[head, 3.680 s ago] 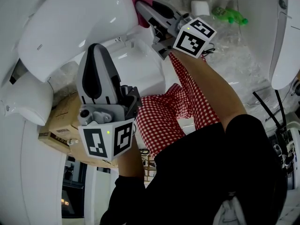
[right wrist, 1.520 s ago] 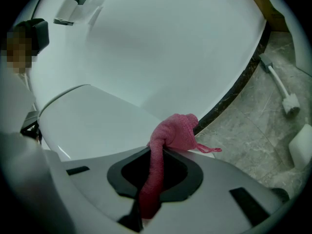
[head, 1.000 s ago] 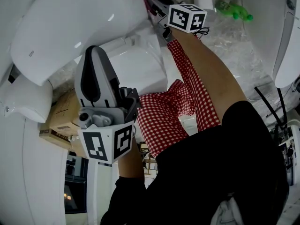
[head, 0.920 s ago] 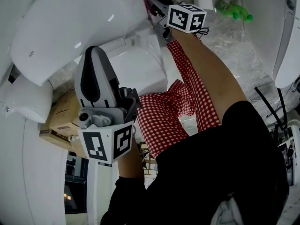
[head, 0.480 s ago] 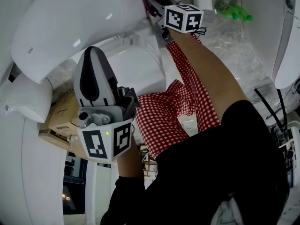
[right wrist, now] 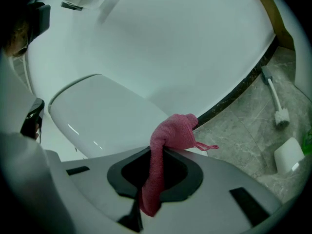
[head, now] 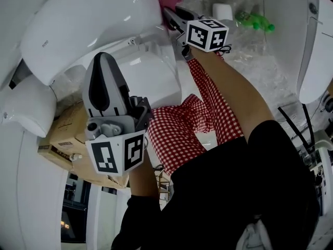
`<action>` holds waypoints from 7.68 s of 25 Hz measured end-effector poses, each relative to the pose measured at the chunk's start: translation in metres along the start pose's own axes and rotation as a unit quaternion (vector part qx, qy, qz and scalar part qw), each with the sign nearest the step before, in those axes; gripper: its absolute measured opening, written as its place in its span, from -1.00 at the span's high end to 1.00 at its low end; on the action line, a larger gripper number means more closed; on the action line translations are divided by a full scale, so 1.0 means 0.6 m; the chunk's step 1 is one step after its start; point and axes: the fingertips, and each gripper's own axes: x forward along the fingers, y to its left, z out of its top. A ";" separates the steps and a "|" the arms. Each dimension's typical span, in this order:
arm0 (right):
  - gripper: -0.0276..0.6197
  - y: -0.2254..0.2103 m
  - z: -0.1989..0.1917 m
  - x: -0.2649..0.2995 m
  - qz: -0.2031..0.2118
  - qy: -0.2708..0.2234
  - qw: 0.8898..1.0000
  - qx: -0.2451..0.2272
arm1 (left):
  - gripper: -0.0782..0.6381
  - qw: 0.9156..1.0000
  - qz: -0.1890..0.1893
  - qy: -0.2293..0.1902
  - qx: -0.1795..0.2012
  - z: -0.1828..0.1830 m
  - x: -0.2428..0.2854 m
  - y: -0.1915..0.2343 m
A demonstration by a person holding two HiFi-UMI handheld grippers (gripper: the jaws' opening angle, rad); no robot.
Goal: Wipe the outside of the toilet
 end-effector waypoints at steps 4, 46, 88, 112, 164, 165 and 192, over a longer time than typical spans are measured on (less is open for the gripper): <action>0.75 0.031 0.039 -0.024 0.006 -0.003 0.999 -0.043 | 0.76 1.000 0.009 -0.020 0.007 0.030 -0.018 0.004; 0.75 0.559 0.339 -0.267 0.237 -0.030 0.915 -0.326 | 0.76 0.992 0.100 -0.076 0.015 0.318 -0.230 -0.034; 0.74 0.962 -0.194 -0.630 0.455 0.092 0.765 -0.446 | 0.76 0.978 0.126 -0.143 0.088 0.189 -0.791 -0.089; 0.74 0.975 -0.244 -0.573 0.423 0.104 0.787 -0.437 | 0.76 0.952 0.221 -0.201 0.059 0.163 -0.948 0.041; 0.74 1.108 -0.190 -0.208 0.203 -0.106 0.912 -0.341 | 0.76 0.979 0.045 -0.124 0.154 0.355 -0.823 0.491; 0.75 1.101 -0.180 -0.208 0.195 -0.111 0.915 -0.335 | 0.76 0.979 0.036 -0.122 0.161 0.364 -0.812 0.489; 0.74 1.107 -0.101 0.114 -0.069 -0.171 0.940 -0.287 | 0.76 0.944 -0.264 -0.032 0.194 0.483 -0.432 0.700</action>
